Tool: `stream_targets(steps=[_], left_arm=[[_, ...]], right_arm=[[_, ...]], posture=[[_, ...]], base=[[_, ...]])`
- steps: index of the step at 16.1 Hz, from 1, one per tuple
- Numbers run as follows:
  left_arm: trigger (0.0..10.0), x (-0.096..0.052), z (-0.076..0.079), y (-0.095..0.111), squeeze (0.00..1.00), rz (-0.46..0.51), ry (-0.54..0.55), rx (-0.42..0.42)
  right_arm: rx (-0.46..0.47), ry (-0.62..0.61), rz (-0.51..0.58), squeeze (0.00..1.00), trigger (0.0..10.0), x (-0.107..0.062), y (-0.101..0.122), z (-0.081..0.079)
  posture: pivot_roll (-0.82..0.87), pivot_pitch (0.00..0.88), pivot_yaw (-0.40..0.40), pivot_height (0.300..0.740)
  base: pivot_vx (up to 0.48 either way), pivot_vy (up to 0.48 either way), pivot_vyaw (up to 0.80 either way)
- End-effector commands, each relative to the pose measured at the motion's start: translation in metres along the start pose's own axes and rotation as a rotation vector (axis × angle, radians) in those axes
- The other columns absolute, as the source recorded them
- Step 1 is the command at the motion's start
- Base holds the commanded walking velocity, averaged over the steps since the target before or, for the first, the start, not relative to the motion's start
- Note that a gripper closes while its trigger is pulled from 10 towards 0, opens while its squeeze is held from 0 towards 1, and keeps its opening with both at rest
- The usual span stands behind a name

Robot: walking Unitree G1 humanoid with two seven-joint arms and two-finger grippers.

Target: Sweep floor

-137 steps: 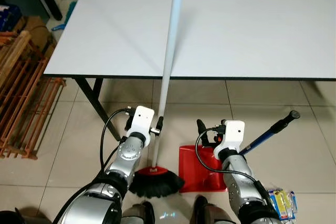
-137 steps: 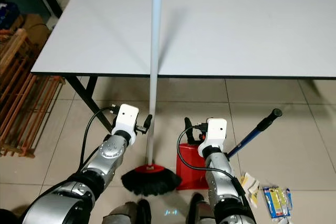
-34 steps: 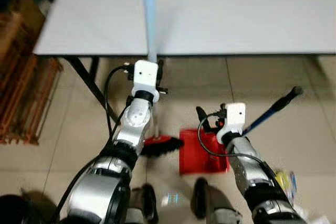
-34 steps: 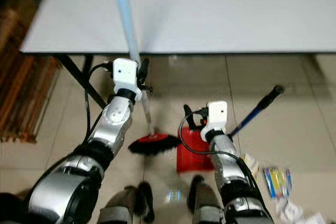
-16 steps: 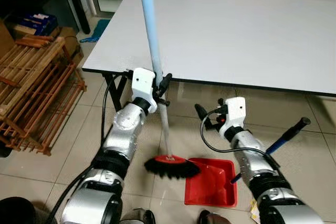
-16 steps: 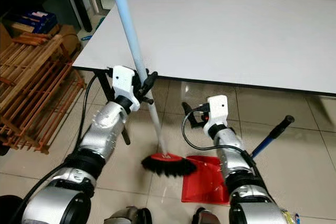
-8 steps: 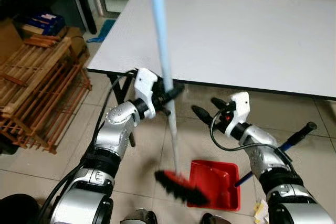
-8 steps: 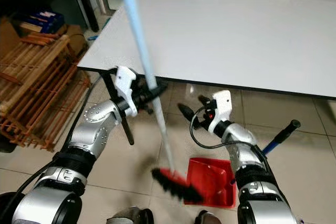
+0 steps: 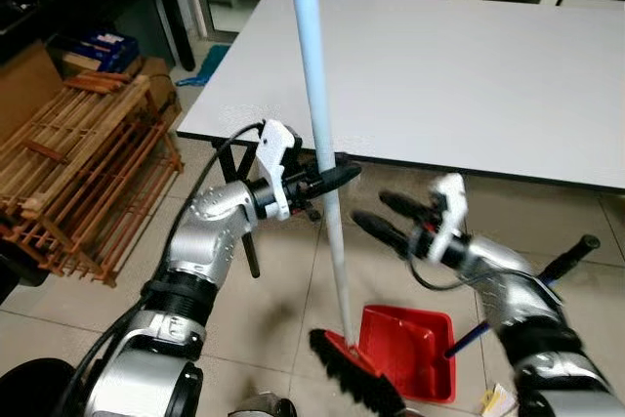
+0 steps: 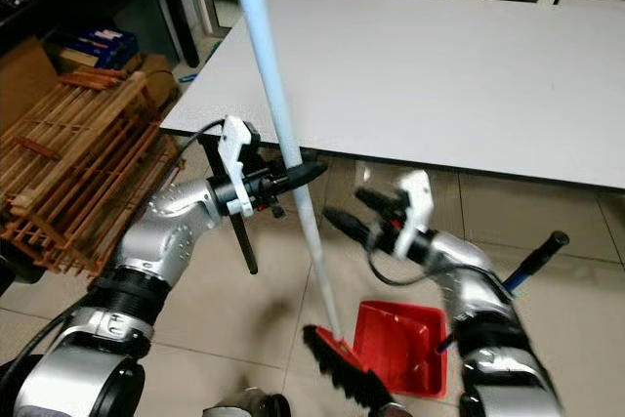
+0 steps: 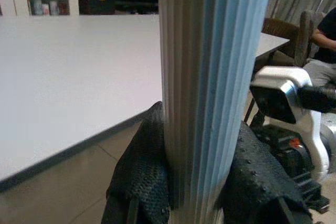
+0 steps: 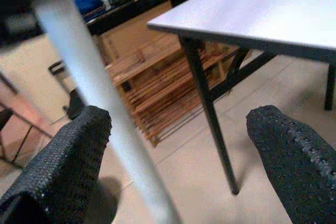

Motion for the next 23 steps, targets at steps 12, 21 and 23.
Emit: stream_targets(steps=[12, 21, 23], left_arm=[[10.0, 0.003, 0.037, -0.007, 0.0, -0.027, -0.246, -0.191], [10.0, 0.01, 0.054, -0.011, 0.0, -0.013, -0.292, -0.248], [10.0, 0.011, 0.054, -0.01, 0.0, -0.014, -0.293, -0.25]], right_arm=[[0.167, 0.263, 0.002, 0.0, 10.0, -0.005, 0.005, -0.014], [0.218, 0.396, 0.097, 0.0, 10.0, 0.016, 0.012, -0.038], [0.227, 0.406, 0.115, 0.0, 10.0, 0.016, 0.013, -0.04]], posture=[[0.0, 0.005, 0.05, 0.74], [0.0, 0.06, 0.049, 0.74], [0.0, 0.067, 0.05, 0.74]], base=[[0.0, 0.0, 0.0], [0.0, 0.0, 0.0], [0.0, 0.0, 0.0]])
Point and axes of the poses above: a point about 5 cm out from each wrist's last joint towards the gripper, its own x axis pointing out of the wrist towards the gripper, its own y axis along the axis of the wrist's last joint, z = x × y, the point moved 1 cm from there along x, pointing out of the wrist towards the gripper
